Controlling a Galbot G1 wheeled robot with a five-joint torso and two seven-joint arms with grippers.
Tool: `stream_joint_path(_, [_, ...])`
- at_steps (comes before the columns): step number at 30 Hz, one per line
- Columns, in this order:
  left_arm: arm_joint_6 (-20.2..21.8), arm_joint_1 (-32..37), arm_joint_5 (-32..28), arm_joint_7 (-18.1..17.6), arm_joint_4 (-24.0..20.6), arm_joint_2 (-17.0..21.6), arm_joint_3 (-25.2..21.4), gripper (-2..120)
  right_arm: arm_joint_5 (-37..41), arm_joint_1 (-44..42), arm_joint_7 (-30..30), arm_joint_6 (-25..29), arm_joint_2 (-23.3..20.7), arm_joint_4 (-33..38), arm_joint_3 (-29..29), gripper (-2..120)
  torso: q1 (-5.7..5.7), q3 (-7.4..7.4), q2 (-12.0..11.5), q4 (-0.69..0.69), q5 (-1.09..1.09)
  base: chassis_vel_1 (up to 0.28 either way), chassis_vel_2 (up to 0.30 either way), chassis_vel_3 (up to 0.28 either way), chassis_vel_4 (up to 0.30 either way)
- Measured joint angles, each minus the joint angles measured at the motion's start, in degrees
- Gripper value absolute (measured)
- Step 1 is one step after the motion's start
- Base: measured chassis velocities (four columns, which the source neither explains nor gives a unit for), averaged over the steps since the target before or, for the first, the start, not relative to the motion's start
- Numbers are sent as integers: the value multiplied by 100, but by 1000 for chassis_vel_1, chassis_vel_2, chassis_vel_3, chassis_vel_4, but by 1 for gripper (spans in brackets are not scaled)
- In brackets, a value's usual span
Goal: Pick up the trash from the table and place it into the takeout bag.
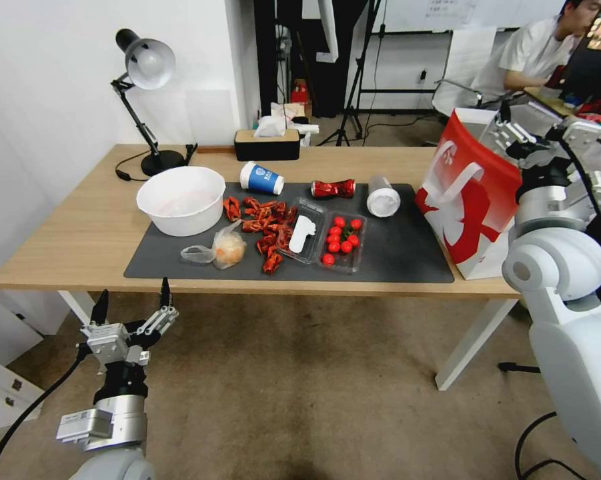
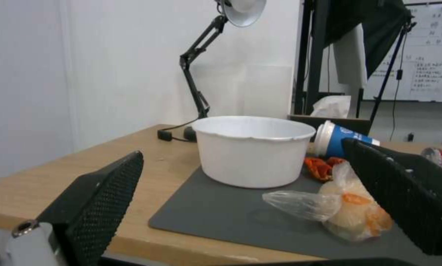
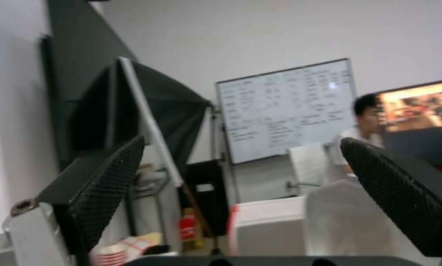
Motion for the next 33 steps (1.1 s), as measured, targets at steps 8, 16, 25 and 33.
stream_joint_path(8, [-12,59,-40,58,-7,2,4,100,396,-1161,-1123,58,-2,754,-3,100,-1,-1,0,0,1,0,0,0,0])
stream_joint_path(16, [-60,189,-82,224,28,19,5,100,-292,-2359,-2055,294,239,816,-46,100,-1,-1,0,1,0,0,0,0,0])
stream_joint_path(25, [-90,214,-198,327,144,109,0,100,-1747,-3847,-2451,2039,781,272,-118,100,-1,-1,1,0,0,0,0,0,0])
stream_joint_path(33, [-93,97,-231,434,394,148,62,100,-1924,-4284,-2473,2686,1118,-225,-249,100,-1,0,1,0,-1,0,0,0,0])
